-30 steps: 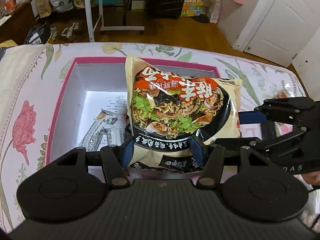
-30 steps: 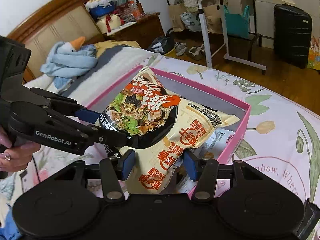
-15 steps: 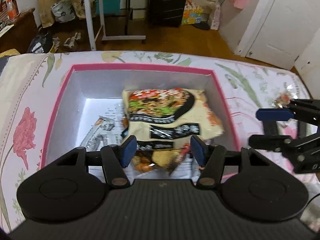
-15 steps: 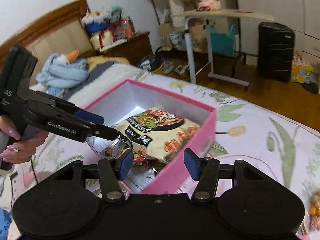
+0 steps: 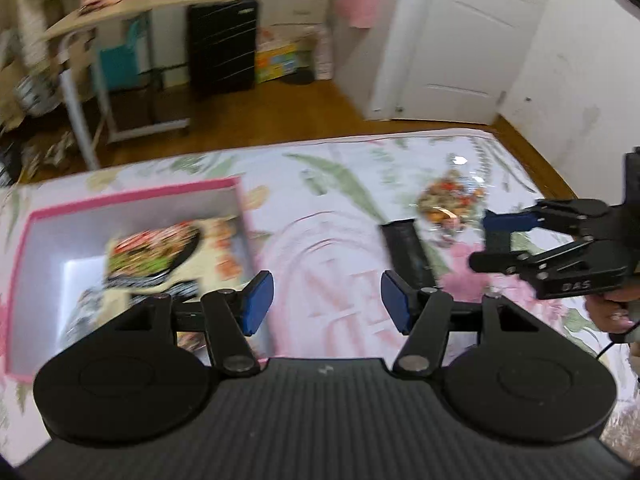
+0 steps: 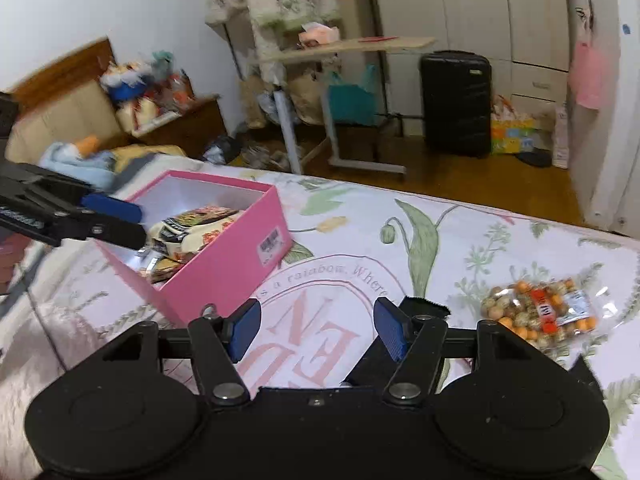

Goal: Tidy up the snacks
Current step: 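Grasp a black NB cracker pack with the left gripper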

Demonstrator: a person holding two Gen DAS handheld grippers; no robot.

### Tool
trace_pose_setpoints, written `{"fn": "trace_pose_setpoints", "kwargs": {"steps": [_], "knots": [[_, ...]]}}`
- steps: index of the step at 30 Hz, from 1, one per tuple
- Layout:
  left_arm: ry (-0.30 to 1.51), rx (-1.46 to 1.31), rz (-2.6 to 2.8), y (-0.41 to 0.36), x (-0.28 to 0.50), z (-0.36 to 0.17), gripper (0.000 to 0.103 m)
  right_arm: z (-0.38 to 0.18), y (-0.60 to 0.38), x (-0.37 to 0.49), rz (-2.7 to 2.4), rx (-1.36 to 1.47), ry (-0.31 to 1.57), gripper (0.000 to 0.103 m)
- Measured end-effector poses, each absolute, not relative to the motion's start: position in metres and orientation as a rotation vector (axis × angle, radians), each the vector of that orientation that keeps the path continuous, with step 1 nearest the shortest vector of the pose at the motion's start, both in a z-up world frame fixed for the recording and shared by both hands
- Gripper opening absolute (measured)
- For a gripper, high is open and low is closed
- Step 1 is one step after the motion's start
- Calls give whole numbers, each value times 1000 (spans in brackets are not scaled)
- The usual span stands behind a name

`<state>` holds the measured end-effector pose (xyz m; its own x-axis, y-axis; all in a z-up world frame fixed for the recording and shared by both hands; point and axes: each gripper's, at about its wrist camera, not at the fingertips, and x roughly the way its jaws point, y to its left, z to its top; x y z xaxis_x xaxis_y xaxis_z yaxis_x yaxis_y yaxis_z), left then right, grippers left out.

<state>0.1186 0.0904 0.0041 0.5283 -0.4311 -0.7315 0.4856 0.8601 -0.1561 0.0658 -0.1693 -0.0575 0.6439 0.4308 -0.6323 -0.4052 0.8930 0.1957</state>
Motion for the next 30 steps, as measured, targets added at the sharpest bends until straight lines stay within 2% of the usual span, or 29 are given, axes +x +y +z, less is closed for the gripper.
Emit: {"fn": "trace_pose_setpoints", "kwargs": {"steps": [1, 2, 13, 16, 19, 23, 24, 27, 28, 30], "knots": [[842, 79, -551, 80, 116, 2, 59, -64, -174, 63, 509, 22, 706, 83], [828, 89, -559, 67, 114, -1, 59, -72, -177, 61, 509, 0, 684, 84], [915, 32, -639, -27, 149, -82, 59, -156, -189, 92, 405, 53, 824, 84], [961, 30, -637, -45, 166, -112, 59, -173, -186, 100, 417, 48, 821, 84], [918, 78, -554, -58, 173, -133, 59, -190, -184, 105, 404, 57, 786, 85], [1011, 8, -625, -68, 183, -153, 58, -193, -176, 105, 385, 46, 762, 86], [1038, -24, -646, -69, 184, -158, 56, -193, -173, 104, 375, 29, 761, 84], [1062, -55, -645, -72, 182, -162, 50, -191, -162, 100, 317, -80, 765, 69], [1055, -37, -649, -72, 178, -161, 46, -189, -159, 99, 310, -100, 770, 68], [1060, -33, -663, -70, 172, -156, 46, -185, -159, 97, 313, -63, 792, 65]]}}
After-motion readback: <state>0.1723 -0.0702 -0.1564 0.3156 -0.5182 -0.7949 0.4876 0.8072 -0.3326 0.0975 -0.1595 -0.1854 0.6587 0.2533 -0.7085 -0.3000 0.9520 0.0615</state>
